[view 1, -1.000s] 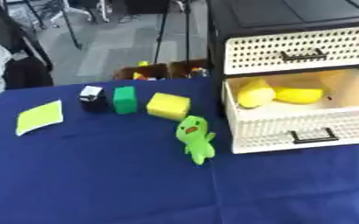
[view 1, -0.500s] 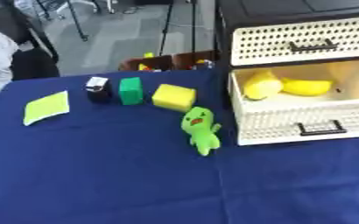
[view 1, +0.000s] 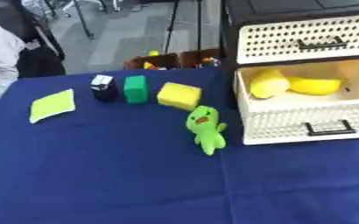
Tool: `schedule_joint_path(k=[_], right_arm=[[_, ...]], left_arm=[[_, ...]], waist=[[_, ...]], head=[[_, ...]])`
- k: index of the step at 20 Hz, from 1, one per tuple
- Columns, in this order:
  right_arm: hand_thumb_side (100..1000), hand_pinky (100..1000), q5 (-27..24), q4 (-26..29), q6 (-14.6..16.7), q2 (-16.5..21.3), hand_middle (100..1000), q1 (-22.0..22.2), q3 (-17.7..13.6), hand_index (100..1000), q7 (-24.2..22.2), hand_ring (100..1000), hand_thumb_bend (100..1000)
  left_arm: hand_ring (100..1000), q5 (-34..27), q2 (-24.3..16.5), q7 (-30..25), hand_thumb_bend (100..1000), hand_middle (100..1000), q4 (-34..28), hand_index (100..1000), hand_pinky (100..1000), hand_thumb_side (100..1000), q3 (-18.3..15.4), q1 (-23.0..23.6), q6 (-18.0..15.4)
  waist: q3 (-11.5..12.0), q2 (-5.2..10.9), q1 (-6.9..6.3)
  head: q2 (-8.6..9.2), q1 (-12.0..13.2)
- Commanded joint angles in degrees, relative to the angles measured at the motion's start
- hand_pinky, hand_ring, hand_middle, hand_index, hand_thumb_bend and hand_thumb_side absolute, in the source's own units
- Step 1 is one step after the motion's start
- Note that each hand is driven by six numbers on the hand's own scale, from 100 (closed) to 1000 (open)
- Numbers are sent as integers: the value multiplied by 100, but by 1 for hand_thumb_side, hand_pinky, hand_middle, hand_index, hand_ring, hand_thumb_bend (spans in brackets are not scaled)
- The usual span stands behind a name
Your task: Pick up objects from table and place into drawer.
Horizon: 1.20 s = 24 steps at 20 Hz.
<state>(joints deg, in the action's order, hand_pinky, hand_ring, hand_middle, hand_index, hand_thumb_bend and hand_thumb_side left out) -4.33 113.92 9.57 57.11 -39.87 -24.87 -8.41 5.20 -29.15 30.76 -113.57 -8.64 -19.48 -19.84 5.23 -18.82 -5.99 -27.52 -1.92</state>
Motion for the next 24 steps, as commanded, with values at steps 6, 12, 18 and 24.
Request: schedule_joint_path(k=[6, 12, 18, 24], right_arm=[[968, 617, -687, 67, 687, 338, 702, 286, -3, 836, 719, 740, 100], [973, 612, -570, 67, 1183, 445, 696, 689, 212, 829, 1215, 732, 100], [973, 606, -359, 67, 1694, 485, 688, 1093, 383, 823, 1726, 721, 100], [972, 605, -210, 67, 2134, 487, 682, 1306, 554, 823, 2230, 717, 100]], left_arm=[[702, 259, -631, -80, 197, 712, -102, 850, 566, 874, -63, 45, 403], [737, 495, -1208, -376, 216, 746, -54, 880, 584, 863, -88, 229, 896], [791, 963, -1945, -879, 321, 805, 518, 935, 641, 854, -4, 188, 1407], [878, 1466, -2761, -1383, 386, 879, 1301, 983, 759, 938, 628, -27, 1878]], waist=[[-21, 67, 24], [-63, 80, 11], [-97, 157, -33], [-179, 243, -55]], head=[[142, 222], [179, 330], [114, 361], [-147, 348]])
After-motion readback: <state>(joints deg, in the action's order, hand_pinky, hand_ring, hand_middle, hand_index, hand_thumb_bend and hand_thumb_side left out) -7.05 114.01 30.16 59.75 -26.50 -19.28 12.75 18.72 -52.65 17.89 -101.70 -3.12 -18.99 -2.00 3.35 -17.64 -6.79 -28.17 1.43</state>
